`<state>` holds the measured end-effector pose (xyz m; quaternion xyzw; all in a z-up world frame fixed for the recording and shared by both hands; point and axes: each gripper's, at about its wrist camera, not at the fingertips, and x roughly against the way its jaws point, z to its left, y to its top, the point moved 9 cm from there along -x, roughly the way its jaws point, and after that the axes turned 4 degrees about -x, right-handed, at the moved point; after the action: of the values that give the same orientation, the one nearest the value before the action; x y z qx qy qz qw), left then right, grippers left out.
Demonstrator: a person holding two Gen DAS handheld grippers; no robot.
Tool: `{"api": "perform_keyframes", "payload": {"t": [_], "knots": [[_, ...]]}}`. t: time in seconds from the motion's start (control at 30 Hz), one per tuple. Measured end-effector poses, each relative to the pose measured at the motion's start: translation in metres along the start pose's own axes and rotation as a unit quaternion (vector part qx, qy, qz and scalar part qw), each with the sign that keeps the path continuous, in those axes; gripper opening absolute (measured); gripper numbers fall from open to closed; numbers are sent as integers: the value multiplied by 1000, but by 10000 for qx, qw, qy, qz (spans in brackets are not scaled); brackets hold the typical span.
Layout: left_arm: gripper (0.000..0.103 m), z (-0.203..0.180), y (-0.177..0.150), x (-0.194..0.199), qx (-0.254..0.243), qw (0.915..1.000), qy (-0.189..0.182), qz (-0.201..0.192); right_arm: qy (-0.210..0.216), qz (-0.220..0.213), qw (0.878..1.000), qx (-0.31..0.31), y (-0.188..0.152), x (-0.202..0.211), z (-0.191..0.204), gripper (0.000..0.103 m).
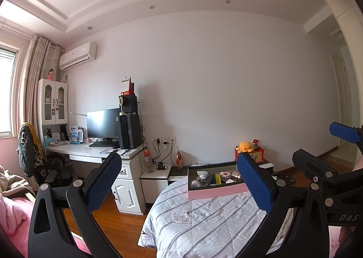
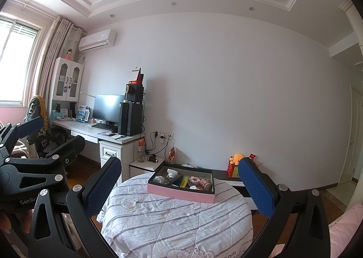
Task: Organize rigid objects
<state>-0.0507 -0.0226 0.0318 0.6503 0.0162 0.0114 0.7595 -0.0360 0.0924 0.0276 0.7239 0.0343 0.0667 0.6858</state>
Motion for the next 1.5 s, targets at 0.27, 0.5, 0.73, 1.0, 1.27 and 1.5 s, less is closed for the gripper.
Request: {"api": "perform_keyframes", "payload": {"t": [0.27, 0.5, 0.73, 1.0, 1.27, 1.5], "knots": [[103, 1, 2, 1, 51, 10000, -32, -73, 11, -31, 10000, -20, 2, 1, -1, 103], [103, 4, 9, 8, 282, 9989, -159, -350, 12, -321, 9994, 92, 9, 11, 4, 103], [103, 5, 6, 7, 291, 9989, -167, -327, -74, -442, 9988, 176, 13, 14, 9, 103], [103, 5, 5, 5, 195, 9992, -69, -349, -71, -355, 9992, 162, 10, 13, 9, 103], [103, 6, 3, 5, 140, 9992, -17, -380, -64, -325, 9993, 161, 9, 12, 8, 103], [103, 6, 3, 5, 130, 9992, -10, -377, -73, -328, 9993, 168, 9, 12, 9, 103]]}}
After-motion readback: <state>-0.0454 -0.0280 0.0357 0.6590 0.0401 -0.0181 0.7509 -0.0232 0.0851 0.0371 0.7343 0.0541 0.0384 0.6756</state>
